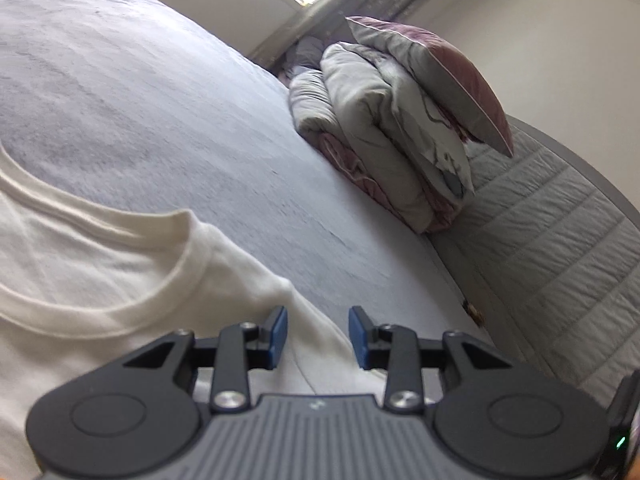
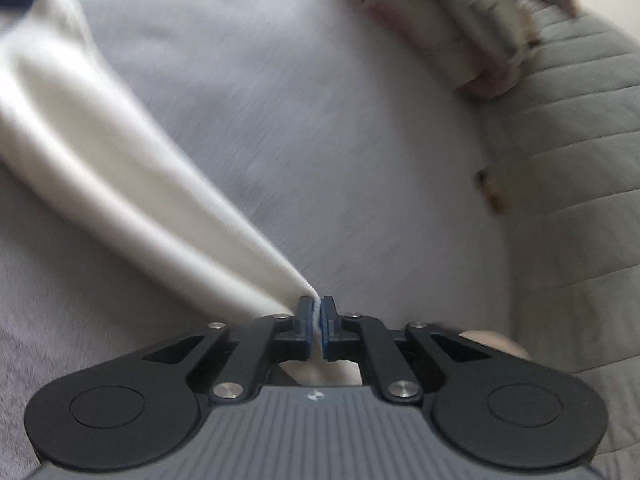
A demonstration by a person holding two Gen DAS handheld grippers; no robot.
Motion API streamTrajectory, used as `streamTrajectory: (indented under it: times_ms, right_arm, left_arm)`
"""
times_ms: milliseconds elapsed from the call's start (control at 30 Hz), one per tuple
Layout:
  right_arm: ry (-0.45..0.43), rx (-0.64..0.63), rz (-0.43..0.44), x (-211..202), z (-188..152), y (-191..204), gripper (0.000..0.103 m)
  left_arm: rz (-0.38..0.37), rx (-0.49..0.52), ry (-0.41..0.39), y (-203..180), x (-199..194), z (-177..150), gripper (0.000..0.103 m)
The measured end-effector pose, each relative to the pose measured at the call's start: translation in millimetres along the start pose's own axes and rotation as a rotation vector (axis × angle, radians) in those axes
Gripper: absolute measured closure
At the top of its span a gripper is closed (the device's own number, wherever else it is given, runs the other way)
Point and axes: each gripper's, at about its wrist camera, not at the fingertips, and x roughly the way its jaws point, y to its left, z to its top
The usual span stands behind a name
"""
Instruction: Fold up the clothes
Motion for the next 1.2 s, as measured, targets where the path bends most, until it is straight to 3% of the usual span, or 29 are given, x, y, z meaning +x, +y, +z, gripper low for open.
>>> streamTrajectory:
  times_ms: [133,200,233,333,467,667,800,1033,1200]
  right_arm:
    - [-0.056,0.054,0.018,-13.1,1.6,-7.6,0.088]
    - [-0.130,0.100,0.056,-28.0,5.0,-14.0,0.070]
    - [-0.173,0.131,0.089,-35.2,6.7,-17.5,0.068]
    - [-0.300,0.240,0.243,-48.0,13.8,-27.8,0.067]
    - [-0.396,0.308,0.475,-35.9,26.3,-28.6,0.066]
    - [-0.429,0.420,0.667,10.7,31.8,-25.5,0.066]
    - [-0.455,0.494,0.755,34.4,26.0,-21.5,0.066]
    - [-0.458,0.367,0.709,20.5,32.1,-11.7,0.067]
    - [-0.461,0.328,0.726,15.2,28.6,-12.1,0.069]
  left_arm:
    - [0.041,0.022,0.019,-3.1,-0.7,0.2,0.068]
    - [0.067,0.042,0.032,-5.9,-2.3,0.3,0.068]
    - [0.076,0.051,0.036,-8.1,-4.8,0.7,0.067]
    - [0.101,0.091,0.049,-18.0,-11.6,2.3,0.064]
    - [0.165,0.259,0.078,-40.6,-10.9,14.0,0.063]
    - [0.182,0.571,0.067,-45.6,6.5,40.1,0.060]
    - [0.117,0.568,0.157,-24.6,29.7,48.0,0.060]
    - [0.092,0.648,0.202,-12.5,41.2,42.1,0.059]
    - [0.065,0.666,0.213,-15.8,37.2,43.2,0.058]
